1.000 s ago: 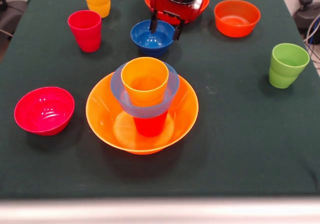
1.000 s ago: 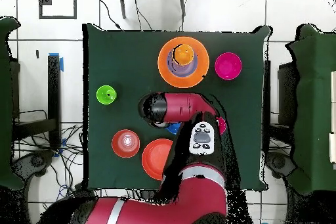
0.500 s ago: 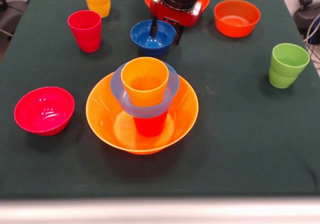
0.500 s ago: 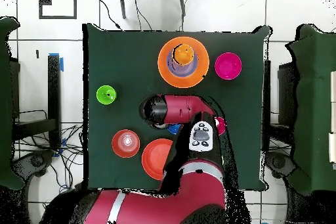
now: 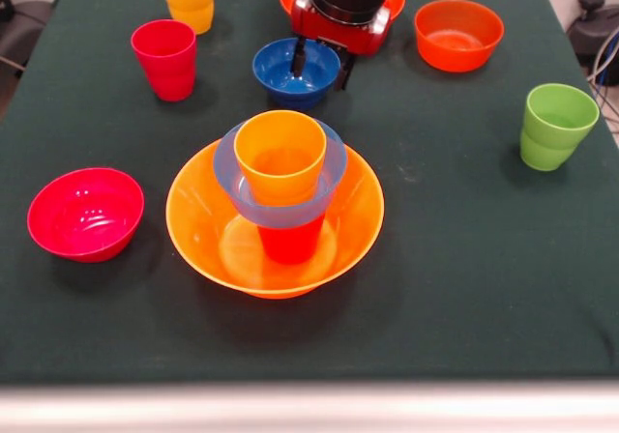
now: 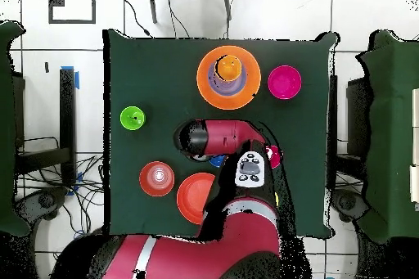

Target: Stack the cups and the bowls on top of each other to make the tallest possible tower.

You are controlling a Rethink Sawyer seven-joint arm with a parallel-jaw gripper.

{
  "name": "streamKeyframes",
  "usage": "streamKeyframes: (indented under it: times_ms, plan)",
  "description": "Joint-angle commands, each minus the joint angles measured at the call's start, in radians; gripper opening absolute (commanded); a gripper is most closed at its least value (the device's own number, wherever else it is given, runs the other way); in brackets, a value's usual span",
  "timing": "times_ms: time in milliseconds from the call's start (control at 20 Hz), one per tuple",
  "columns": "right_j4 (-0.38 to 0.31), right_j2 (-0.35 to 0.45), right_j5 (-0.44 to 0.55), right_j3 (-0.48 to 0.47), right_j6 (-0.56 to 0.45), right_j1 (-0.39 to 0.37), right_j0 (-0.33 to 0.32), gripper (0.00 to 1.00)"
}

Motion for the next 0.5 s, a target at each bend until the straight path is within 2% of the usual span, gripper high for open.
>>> streamKeyframes:
  times_ms: [50, 500]
  plan:
    - [-0.02, 0.054, -0.056, 0.017, 0.087, 0.031, 0.027, 1.0]
    - [-0.009, 0.055, -0.063, 0.02, 0.102, 0.041, 0.039, 1.0]
